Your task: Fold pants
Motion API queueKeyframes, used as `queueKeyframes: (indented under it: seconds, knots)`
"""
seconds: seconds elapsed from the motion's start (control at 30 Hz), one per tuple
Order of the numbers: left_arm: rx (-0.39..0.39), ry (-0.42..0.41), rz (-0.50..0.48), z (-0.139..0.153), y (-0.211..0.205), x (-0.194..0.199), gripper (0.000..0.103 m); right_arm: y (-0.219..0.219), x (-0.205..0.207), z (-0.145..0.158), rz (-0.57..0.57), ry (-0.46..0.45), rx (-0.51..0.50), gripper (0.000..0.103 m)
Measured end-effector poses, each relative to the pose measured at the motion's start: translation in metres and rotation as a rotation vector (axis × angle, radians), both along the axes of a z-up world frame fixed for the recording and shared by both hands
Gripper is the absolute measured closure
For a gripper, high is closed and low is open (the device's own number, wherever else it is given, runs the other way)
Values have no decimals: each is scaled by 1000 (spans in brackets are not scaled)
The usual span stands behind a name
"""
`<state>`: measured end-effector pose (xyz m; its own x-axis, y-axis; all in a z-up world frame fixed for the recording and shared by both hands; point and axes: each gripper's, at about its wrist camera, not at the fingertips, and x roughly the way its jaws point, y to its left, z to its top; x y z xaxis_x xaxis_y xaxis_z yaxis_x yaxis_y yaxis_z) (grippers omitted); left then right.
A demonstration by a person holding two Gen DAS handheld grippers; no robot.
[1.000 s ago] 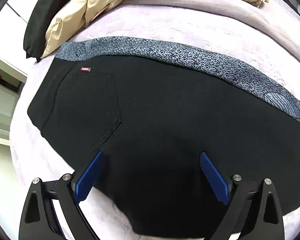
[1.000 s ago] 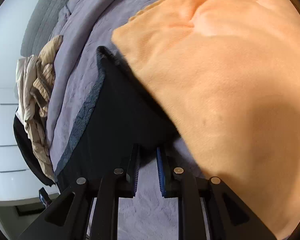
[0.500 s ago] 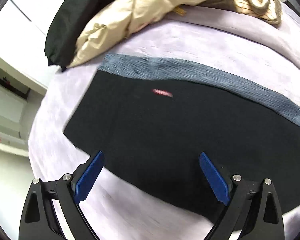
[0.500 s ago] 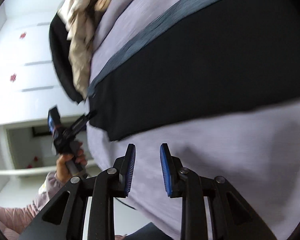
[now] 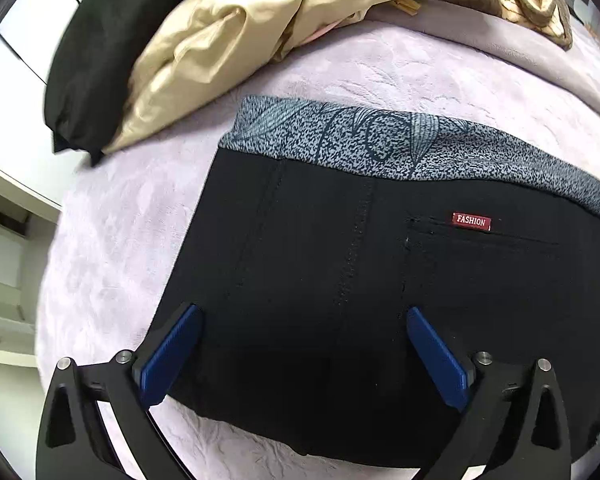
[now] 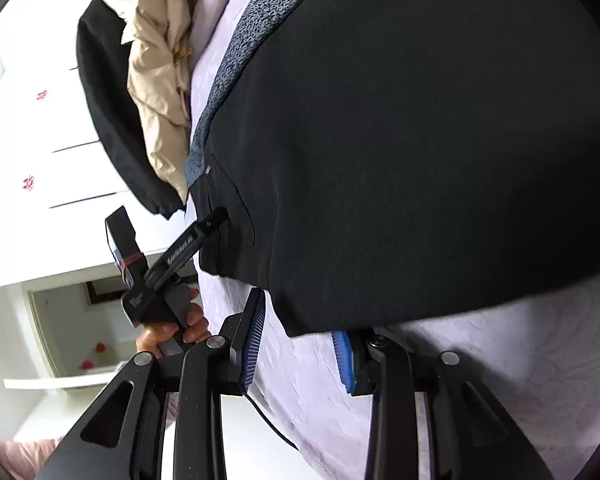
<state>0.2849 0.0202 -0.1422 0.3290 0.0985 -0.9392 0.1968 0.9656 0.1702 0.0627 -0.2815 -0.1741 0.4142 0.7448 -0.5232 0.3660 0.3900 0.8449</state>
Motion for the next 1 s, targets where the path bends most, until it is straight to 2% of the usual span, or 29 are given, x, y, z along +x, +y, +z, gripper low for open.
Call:
queueKeyframes:
  seconds: [0.07,0.13,0.2,0.27,0.3,0.4,0.57,0.63,0.67,0.73,0.83,0.97,1.0]
  knots:
    - [-17,3,-1,1,5,1,0,0,6,19,42,-53,-74,93]
    - [-24,-6,-12,-1,7,1,0,-1,0,25,75,-78,-126,94]
    - [-31,-8,-14,-5,9,1,0,2,-7,9,110,-16,-178,94]
    - [-33,-4,-11,-5,11,2,0,-6,-24,-7,61,48,-129,94]
    - [-31,-4,-8,-4,15,4,0,-11,-32,-6,50,67,-122,93]
    - [-21,2,10,4,17,3,0,-30,-50,15,53,73,-204,91]
    - [-63,-53,-60,31,-4,-10,0,-48,-33,71,46,-57,-479,89]
    - [-74,-60,-91,36,-21,-8,0,-47,-17,64,59,-36,-559,89]
    - [-77,-58,-99,37,-28,-9,0,-46,-13,49,90,11,-599,93]
    - [-68,-56,-101,35,-42,-2,0,-47,-15,31,87,24,-582,97]
    - [-73,-76,-97,35,-59,9,0,-63,-24,27,5,39,-479,98]
    - [10,-104,-53,15,-60,35,0,-60,-23,29,7,54,-509,98]
    - [-5,-88,-22,11,-53,41,0,-57,-23,25,6,52,-514,98]
